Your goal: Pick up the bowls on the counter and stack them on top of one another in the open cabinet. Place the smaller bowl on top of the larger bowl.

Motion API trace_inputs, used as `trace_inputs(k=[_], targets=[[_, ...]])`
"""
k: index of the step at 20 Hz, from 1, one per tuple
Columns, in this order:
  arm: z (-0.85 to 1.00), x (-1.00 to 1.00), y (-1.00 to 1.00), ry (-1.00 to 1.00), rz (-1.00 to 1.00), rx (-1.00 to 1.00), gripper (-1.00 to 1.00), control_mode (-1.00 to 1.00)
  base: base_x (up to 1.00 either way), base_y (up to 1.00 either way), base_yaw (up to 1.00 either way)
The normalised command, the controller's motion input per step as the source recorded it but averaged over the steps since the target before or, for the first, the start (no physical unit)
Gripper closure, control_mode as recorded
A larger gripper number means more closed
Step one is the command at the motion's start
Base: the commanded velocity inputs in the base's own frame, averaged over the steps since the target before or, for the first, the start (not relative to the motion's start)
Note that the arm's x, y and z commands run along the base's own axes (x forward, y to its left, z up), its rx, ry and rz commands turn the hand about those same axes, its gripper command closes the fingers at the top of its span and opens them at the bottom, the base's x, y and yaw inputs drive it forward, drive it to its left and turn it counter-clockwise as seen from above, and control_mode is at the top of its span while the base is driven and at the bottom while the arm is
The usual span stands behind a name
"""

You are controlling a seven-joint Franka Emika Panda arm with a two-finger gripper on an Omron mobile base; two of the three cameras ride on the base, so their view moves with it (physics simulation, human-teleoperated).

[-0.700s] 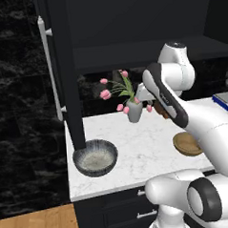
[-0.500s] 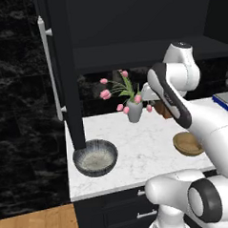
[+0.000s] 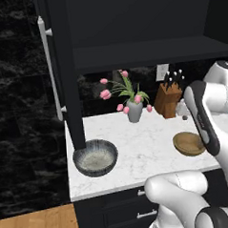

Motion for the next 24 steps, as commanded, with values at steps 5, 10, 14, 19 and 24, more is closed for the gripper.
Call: trace_inputs(k=[5, 10, 14, 19, 24], targets=[[-0.92, -0.16, -1.00, 0.01, -0.06, 0.11, -1.00, -1.00, 0.00, 0.00, 0.00], [-0.88, 0.76, -0.97, 0.12, -0.31, 0.29, -1.00, -1.00, 0.00, 0.00, 0.00], [-0.55, 0.91, -0.77, 0.16, -0.38, 0.32, -1.00, -1.00, 0.00, 0.00, 0.00], [-0.18, 0.44, -0.24, 0.05, -0.09, 0.22, -1.00, -1.00, 0.00, 0.00, 0.00], [-0.10, -0.03, 0.00, -0.02, 0.02, 0.01, -1.00, -1.00, 0.00, 0.00, 0.00]])
